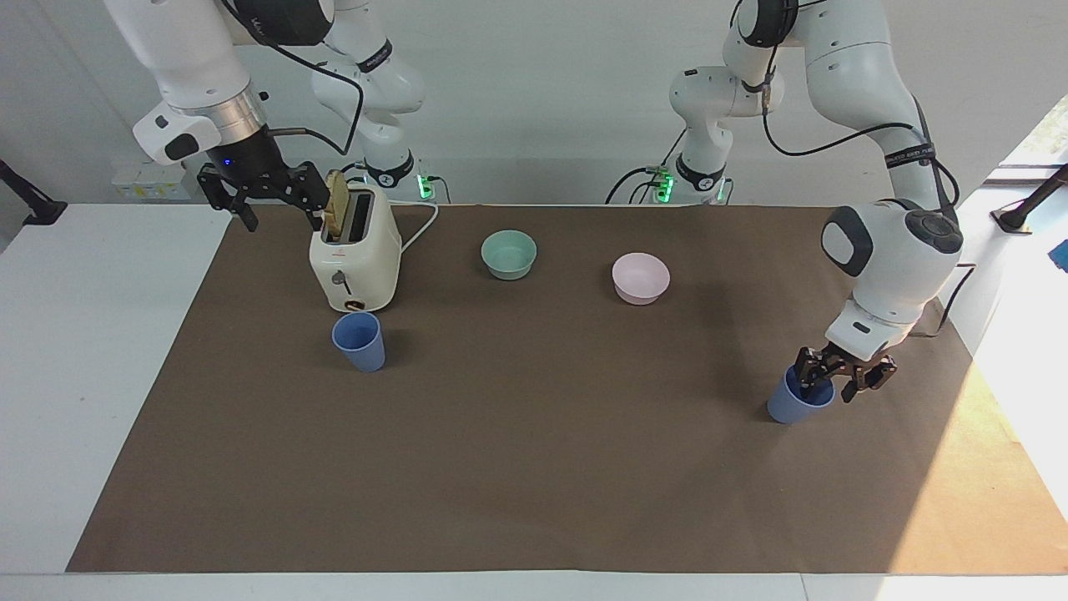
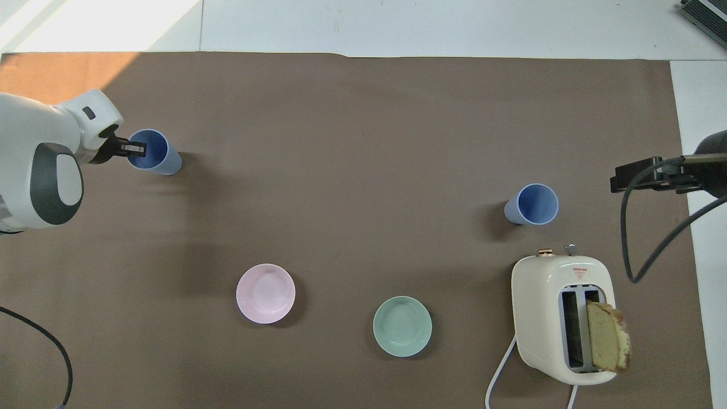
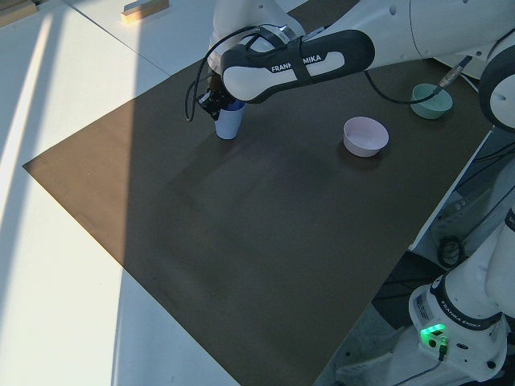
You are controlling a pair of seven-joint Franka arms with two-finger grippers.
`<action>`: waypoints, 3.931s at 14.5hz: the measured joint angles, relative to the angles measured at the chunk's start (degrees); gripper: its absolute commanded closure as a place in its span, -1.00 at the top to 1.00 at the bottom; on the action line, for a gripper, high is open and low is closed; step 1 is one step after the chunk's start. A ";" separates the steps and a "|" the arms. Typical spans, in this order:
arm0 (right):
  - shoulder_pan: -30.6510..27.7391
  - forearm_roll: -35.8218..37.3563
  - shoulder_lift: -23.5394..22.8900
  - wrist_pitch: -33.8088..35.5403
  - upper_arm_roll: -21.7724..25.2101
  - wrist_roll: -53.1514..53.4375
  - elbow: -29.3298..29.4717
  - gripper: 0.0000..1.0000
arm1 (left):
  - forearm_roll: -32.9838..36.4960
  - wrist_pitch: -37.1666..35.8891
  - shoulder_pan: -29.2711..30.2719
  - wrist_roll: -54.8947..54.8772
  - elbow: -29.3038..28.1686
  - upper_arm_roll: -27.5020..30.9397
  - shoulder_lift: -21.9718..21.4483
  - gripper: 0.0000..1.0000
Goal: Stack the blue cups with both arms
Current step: 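Reach the left gripper to the blue cup farthest from the toaster and grasp, then slide the blue cup toward the table center with the left gripper, then release the cup and withdraw the left gripper while the right gripper reaches, then grasp the blue cup near the toaster with the right gripper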
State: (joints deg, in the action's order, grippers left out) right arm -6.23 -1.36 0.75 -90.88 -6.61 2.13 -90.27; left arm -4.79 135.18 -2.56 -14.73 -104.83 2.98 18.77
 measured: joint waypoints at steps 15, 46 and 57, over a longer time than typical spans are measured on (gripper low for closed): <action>0.00 0.00 0.00 0.00 0.00 0.00 0.00 1.00 | -0.40 -2.94 -27.27 46.58 -1.92 -1.22 -4.86 -1.00; -0.09 0.00 -3.51 -15.62 0.10 0.00 -17.00 1.00 | 0.36 -39.00 -2.14 3.28 14.32 1.67 -17.92 1.00; -1.58 0.02 -9.22 -23.33 0.52 0.00 -21.32 1.00 | 3.32 -48.26 -2.13 2.76 15.40 1.60 -17.93 1.00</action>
State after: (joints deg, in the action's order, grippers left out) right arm -7.82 -1.34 -8.47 -114.22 -6.09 2.13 -111.60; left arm -1.48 86.91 -4.69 -11.97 -89.43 4.58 0.85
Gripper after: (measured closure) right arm 0.000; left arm 0.000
